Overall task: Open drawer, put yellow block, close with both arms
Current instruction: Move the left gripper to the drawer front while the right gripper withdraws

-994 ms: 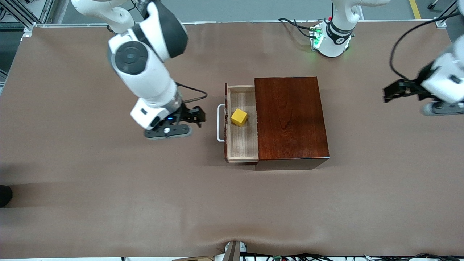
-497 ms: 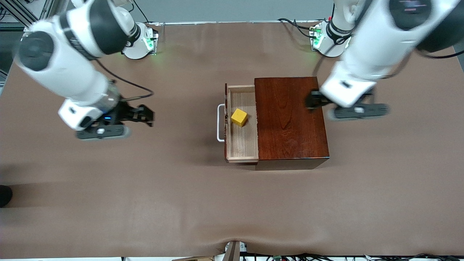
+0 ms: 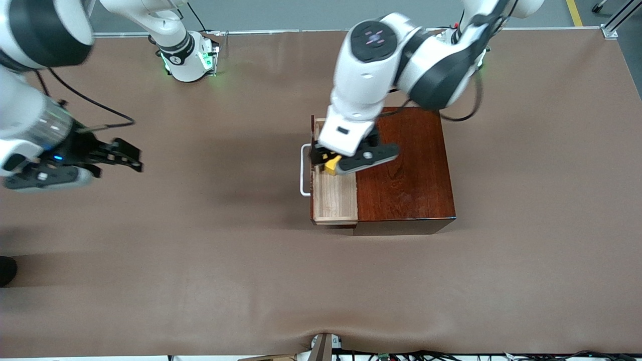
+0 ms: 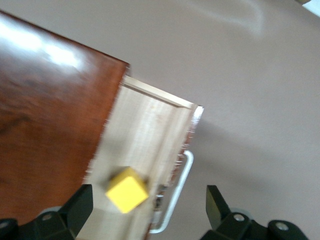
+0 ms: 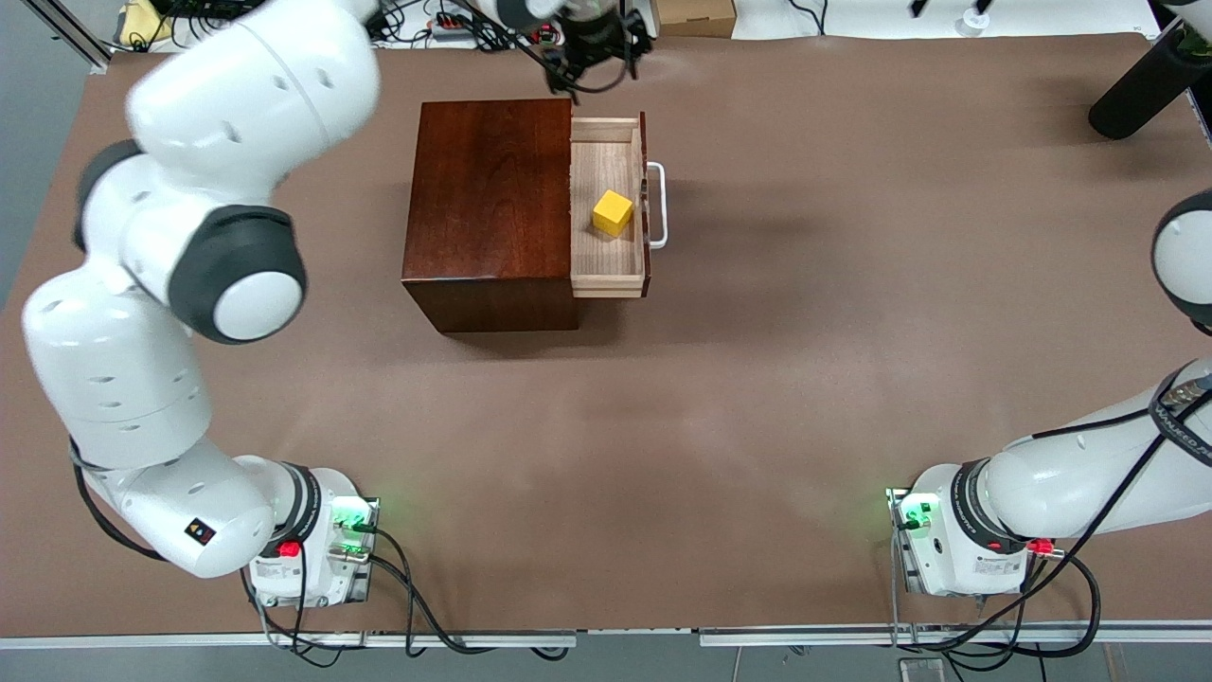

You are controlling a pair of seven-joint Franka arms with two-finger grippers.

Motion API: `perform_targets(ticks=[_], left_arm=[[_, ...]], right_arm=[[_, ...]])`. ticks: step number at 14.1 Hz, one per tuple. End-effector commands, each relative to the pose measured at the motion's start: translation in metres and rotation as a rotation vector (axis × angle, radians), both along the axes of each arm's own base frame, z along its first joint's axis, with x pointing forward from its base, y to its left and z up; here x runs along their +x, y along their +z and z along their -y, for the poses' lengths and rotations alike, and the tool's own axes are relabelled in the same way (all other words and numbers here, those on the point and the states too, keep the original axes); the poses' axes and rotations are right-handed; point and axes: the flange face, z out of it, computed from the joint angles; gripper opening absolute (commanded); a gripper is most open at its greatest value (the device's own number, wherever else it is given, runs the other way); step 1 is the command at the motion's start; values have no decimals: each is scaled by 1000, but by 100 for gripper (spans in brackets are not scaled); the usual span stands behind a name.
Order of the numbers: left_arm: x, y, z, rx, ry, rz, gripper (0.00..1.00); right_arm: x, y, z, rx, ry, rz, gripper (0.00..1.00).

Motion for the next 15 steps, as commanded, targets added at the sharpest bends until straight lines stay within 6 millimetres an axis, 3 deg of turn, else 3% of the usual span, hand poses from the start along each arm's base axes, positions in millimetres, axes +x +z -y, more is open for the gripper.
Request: perform_targets(ticks=[1,4,7,10,15], left_arm=[[-10,-18,50,-9,110,51,100],[-40,-54,102,11,170,112,100],[-61,-86,135,-46,249,125,100],[-76,-130,156,-37,305,151,100],[-88,-179,164,5,397,134,100]], right_arm=[[-42,19,39,-57,0,17,100],[-54,27,75,-66,-27,17,100],[-57,22,81,-66,-51,-11,100],[-62,23,83,-65,-56,-19,100],[-68,33,93,-56,-81,-4,100]])
